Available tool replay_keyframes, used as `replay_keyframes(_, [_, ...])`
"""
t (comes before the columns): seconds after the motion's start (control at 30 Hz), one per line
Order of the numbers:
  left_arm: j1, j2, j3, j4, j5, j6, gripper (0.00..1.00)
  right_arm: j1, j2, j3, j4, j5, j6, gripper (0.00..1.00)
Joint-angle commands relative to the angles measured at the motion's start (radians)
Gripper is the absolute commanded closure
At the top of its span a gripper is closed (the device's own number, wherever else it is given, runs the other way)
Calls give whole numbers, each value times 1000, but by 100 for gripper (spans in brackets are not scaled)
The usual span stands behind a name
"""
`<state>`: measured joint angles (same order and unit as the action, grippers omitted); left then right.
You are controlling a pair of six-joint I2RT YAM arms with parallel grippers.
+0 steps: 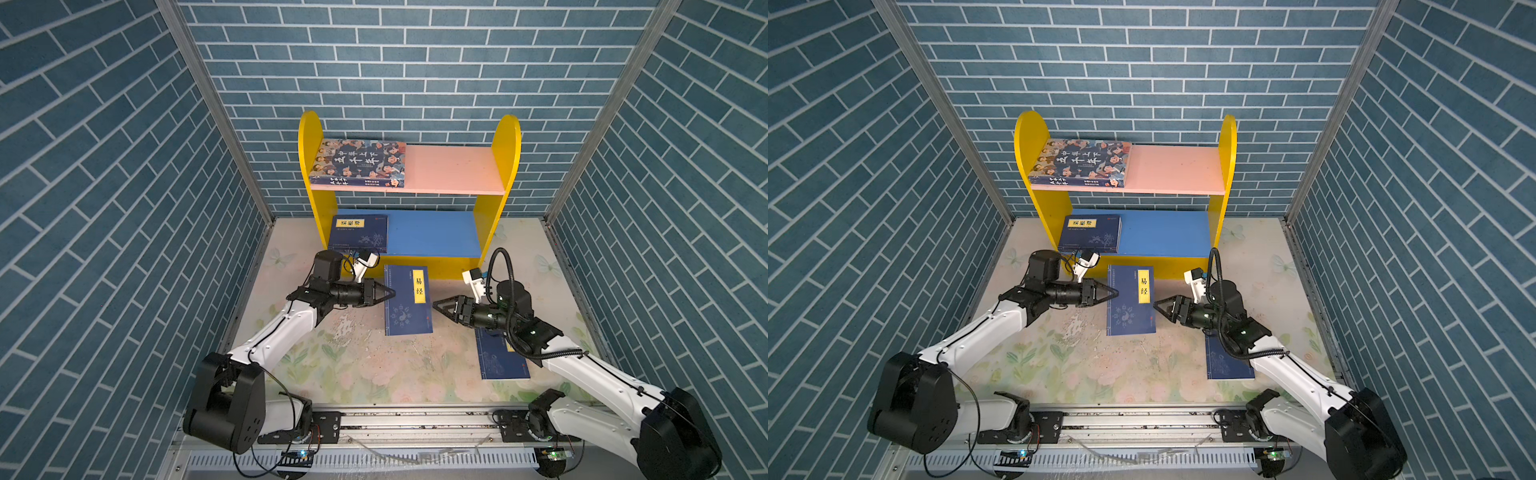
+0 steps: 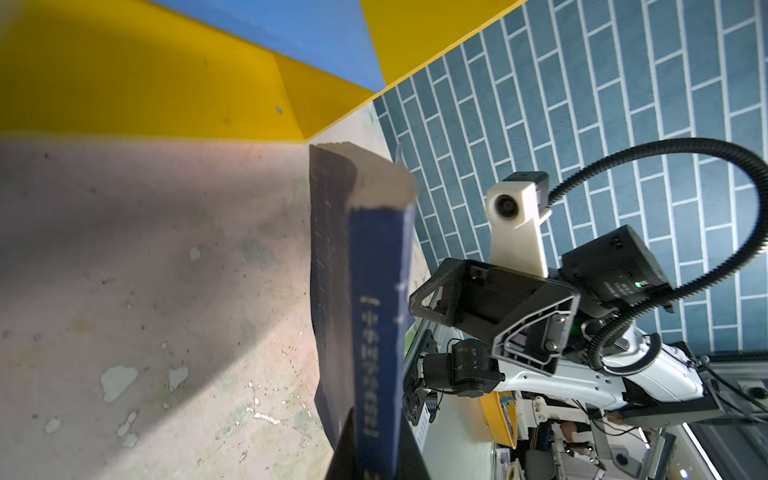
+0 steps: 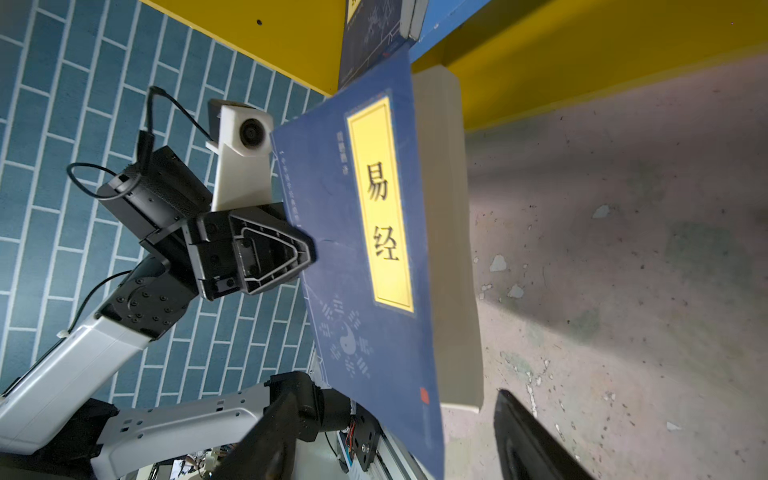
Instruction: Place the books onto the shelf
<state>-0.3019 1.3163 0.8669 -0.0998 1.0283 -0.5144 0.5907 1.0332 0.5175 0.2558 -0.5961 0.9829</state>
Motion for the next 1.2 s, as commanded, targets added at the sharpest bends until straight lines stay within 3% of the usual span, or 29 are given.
replay_keyframes(0.0, [16,-8,88,-135,37,151,100,-2,-22,-57,154,32,125,24])
replay_keyframes(0.07, [30,-5,103,-122,-5,114,100,-2,-43,-82,204,44,158,24])
replay_keyframes(0.2, [59,-29,21,123,-53,-118,100,18,-71,-141,315,100,221,18])
replay_keyframes(0.3, [77,-30,12,216,-85,-240,100,38,-46,-167,416,119,266,16])
replay_keyframes(0.43, [113,-37,-5,351,-87,-409,100,87,36,-155,513,152,285,15])
replay_keyframes(0.73, [180,-55,-46,553,-75,-628,100,194,251,-138,805,228,355,15])
replay_keyframes(1.17, [184,-77,-105,623,-102,-661,100,245,505,-19,1120,264,417,15])
